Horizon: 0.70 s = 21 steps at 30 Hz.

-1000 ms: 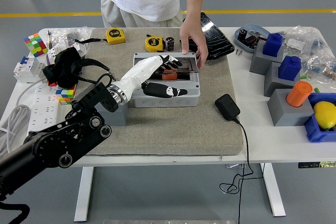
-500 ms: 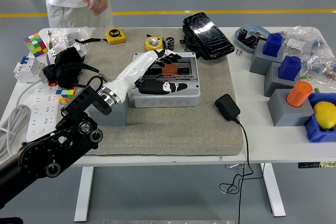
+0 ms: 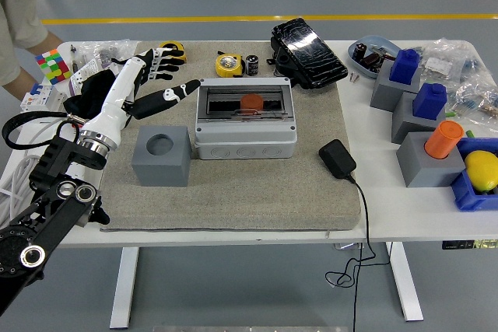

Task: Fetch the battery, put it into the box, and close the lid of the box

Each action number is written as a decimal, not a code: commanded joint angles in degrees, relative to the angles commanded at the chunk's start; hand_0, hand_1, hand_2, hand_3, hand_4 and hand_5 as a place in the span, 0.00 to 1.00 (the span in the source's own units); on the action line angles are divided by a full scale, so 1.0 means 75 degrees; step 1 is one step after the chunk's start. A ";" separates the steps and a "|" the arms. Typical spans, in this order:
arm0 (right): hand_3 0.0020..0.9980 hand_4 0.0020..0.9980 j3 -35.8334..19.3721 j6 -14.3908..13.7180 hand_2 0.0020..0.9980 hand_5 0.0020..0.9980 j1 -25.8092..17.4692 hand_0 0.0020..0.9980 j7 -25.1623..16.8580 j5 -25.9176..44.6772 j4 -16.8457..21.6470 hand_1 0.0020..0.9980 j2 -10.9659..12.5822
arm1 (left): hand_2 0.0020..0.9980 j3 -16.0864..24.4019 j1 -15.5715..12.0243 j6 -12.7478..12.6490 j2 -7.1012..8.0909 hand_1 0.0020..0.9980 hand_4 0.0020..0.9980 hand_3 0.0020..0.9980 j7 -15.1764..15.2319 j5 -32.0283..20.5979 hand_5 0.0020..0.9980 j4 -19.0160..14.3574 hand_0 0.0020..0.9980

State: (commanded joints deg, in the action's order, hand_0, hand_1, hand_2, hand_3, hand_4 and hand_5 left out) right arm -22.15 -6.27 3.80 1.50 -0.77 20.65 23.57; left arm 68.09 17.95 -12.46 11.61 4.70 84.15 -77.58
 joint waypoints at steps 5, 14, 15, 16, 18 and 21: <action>0.55 0.93 -0.0069 0.0005 0.59 0.49 -0.0031 0.54 0.0009 0.0005 -0.0017 0.60 -0.0016 | 0.71 0.0678 -0.0193 0.0028 -0.0074 0.71 1.00 0.73 -0.0049 0.0173 0.50 0.0038 0.63; 0.55 0.93 -0.0233 0.0010 0.59 0.49 -0.0016 0.55 0.0029 -0.0019 -0.0020 0.60 0.0011 | 0.70 0.1263 -0.0354 0.0090 -0.0211 0.70 1.00 0.73 -0.0104 0.0357 0.49 0.0076 0.62; 0.55 0.93 -0.0284 0.0007 0.59 0.49 -0.0022 0.55 0.0027 -0.0020 -0.0027 0.60 0.0017 | 0.70 0.1307 -0.0361 0.0100 -0.0225 0.70 1.00 0.73 -0.0120 0.0376 0.49 0.0077 0.62; 0.55 0.93 -0.0312 0.0005 0.59 0.49 -0.0016 0.55 0.0027 -0.0006 -0.0040 0.60 0.0020 | 0.70 0.1365 -0.0371 0.0117 -0.0243 0.70 1.00 0.73 -0.0141 0.0383 0.49 0.0073 0.62; 0.55 0.93 -0.0323 0.0008 0.59 0.49 0.0011 0.55 0.0036 0.0024 -0.0063 0.60 0.0024 | 0.70 0.1457 -0.0383 0.0133 -0.0273 0.70 1.00 0.73 -0.0157 0.0380 0.48 0.0061 0.63; 0.55 0.93 -0.0374 0.0014 0.59 0.49 0.0027 0.55 0.0046 0.0025 -0.0074 0.60 0.0036 | 0.70 0.1528 -0.0399 0.0145 -0.0308 0.70 1.00 0.73 -0.0168 0.0379 0.48 0.0040 0.63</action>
State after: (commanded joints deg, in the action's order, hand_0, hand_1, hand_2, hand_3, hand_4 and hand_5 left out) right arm -24.96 -6.16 4.01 1.84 -0.58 20.09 23.85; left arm 79.55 14.96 -11.37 9.30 3.43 86.99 -77.28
